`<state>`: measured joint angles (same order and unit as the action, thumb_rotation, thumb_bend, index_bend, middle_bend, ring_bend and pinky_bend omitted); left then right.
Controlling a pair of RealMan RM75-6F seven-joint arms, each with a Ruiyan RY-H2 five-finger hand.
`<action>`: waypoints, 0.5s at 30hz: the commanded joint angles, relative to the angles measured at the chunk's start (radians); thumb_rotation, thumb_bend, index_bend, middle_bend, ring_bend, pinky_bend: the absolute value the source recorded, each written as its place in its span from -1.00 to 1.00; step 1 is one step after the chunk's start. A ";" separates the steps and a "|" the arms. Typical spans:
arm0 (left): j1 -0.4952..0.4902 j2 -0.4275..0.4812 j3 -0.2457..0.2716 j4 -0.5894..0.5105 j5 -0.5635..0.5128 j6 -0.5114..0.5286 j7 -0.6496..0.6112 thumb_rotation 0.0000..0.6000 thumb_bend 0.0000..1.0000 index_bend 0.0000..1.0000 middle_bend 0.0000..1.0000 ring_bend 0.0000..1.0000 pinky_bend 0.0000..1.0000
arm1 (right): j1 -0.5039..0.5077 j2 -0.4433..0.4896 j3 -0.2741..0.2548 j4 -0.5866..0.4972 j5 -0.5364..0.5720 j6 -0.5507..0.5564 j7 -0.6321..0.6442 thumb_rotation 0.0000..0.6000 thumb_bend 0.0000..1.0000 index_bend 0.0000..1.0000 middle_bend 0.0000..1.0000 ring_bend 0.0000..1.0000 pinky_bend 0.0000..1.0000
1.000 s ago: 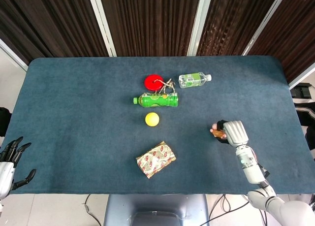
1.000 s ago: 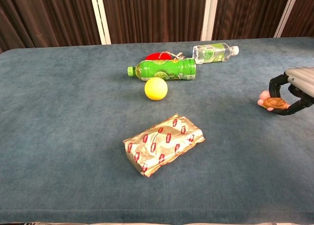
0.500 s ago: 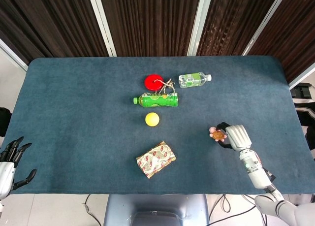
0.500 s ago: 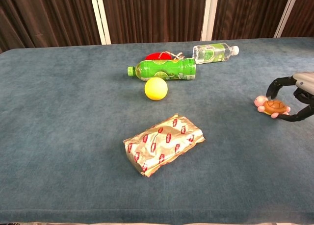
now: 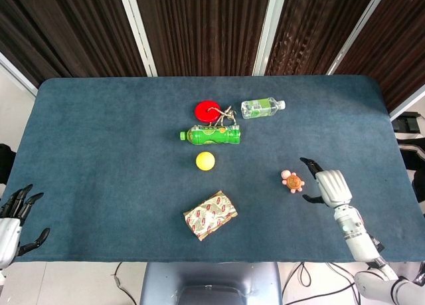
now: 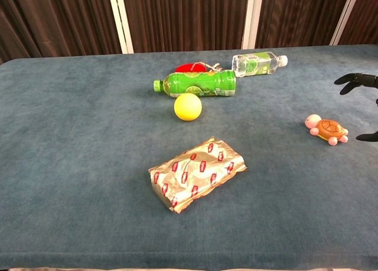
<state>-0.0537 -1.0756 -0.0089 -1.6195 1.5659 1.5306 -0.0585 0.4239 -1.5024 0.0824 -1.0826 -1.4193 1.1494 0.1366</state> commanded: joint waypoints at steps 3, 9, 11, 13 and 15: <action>-0.002 0.001 0.000 -0.001 -0.003 -0.006 0.001 1.00 -0.42 -0.67 -1.00 -0.95 -0.58 | 0.024 -0.022 0.023 0.012 0.046 -0.065 -0.051 1.00 -0.53 -0.44 -0.40 0.80 0.93; -0.004 0.002 0.000 -0.001 -0.007 -0.012 0.000 1.00 -0.42 -0.67 -1.00 -0.95 -0.58 | 0.053 -0.072 0.022 0.057 0.039 -0.109 -0.022 1.00 -0.53 -0.35 -0.40 0.80 0.93; -0.004 0.003 0.000 -0.001 -0.008 -0.012 -0.001 1.00 -0.42 -0.67 -1.00 -0.95 -0.58 | 0.058 -0.086 0.022 0.072 0.032 -0.108 -0.014 1.00 -0.53 -0.31 -0.40 0.80 0.93; -0.004 0.003 0.001 -0.001 -0.007 -0.012 -0.002 1.00 -0.42 -0.67 -1.00 -0.95 -0.58 | 0.063 -0.102 0.022 0.092 0.026 -0.103 -0.008 1.00 -0.53 -0.26 -0.40 0.80 0.93; -0.003 0.002 0.002 0.000 -0.005 -0.009 -0.002 1.00 -0.42 -0.67 -1.00 -0.95 -0.58 | 0.065 -0.120 0.022 0.118 0.019 -0.096 -0.001 1.00 -0.53 -0.20 -0.40 0.80 0.93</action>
<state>-0.0569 -1.0731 -0.0077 -1.6203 1.5603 1.5207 -0.0607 0.4857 -1.6108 0.1047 -0.9785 -1.3944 1.0488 0.1294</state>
